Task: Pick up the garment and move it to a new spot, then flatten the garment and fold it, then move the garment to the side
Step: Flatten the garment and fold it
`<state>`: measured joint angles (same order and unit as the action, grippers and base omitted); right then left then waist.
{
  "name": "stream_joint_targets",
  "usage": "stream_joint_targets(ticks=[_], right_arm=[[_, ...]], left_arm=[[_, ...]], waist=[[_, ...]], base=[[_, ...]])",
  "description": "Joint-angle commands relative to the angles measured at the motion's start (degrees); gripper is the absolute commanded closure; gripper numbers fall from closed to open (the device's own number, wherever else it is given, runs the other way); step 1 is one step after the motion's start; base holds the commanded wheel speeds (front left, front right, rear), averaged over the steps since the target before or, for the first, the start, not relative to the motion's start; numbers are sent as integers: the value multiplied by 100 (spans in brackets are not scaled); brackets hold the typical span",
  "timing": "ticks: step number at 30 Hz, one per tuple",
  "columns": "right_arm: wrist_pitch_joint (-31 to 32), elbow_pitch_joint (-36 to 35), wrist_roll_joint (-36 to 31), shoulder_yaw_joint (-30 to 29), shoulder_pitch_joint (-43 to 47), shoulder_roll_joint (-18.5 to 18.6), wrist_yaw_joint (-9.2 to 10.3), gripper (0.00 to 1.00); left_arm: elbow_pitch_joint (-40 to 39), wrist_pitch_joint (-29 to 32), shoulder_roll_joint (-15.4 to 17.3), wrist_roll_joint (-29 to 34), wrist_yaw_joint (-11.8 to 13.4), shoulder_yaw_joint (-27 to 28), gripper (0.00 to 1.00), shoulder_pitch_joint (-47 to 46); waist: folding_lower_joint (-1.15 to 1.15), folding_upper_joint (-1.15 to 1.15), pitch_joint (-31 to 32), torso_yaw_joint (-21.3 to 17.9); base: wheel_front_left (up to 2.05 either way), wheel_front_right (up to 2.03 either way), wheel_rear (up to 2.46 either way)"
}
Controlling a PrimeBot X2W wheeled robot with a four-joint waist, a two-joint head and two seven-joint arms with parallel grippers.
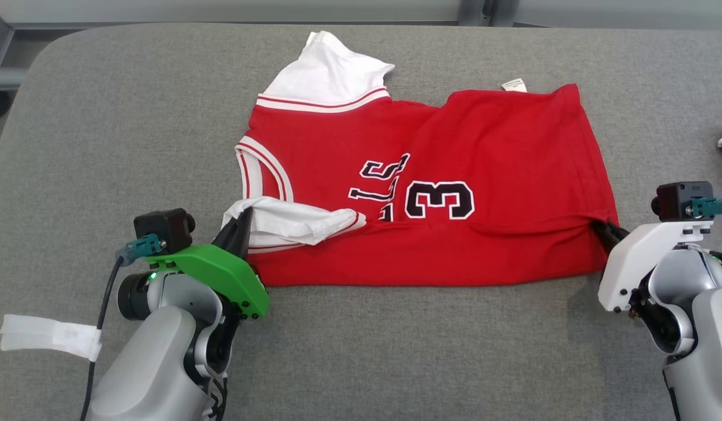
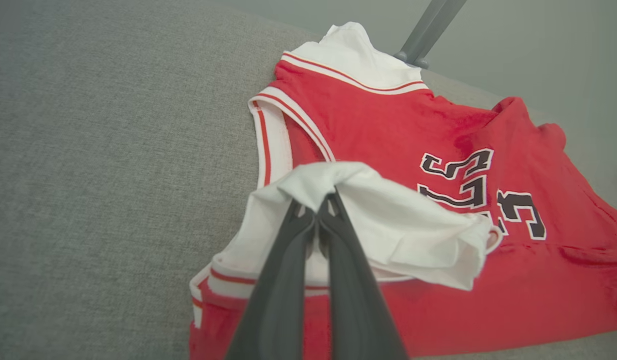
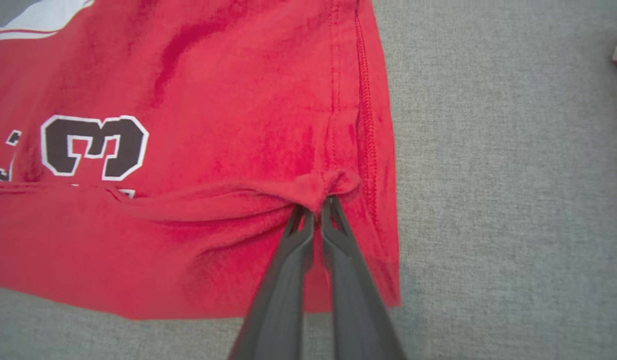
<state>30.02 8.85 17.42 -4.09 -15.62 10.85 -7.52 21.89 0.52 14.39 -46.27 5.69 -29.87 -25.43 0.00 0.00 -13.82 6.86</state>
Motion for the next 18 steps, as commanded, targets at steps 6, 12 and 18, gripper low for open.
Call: stream_joint_targets(ticks=[6, 12, 18], right_arm=[[-113, 268, -152, 12, -267, 124, 7, 100], [-124, 492, -318, -92, -201, 97, 7, 100], [-159, 595, -350, -62, -226, 28, 7, 100]], left_arm=[[381, -175, -134, -31, -126, 18, 100, -289], [669, -260, -245, 81, -229, -93, 100, -558], [945, -187, -317, 178, -283, -218, 100, -794]], waist=[[0, 0, -65, 77], [0, 0, -64, 125], [0, 0, -83, 83]], base=[[0, 0, 0], [0, 0, 0], [0, 0, 0]])
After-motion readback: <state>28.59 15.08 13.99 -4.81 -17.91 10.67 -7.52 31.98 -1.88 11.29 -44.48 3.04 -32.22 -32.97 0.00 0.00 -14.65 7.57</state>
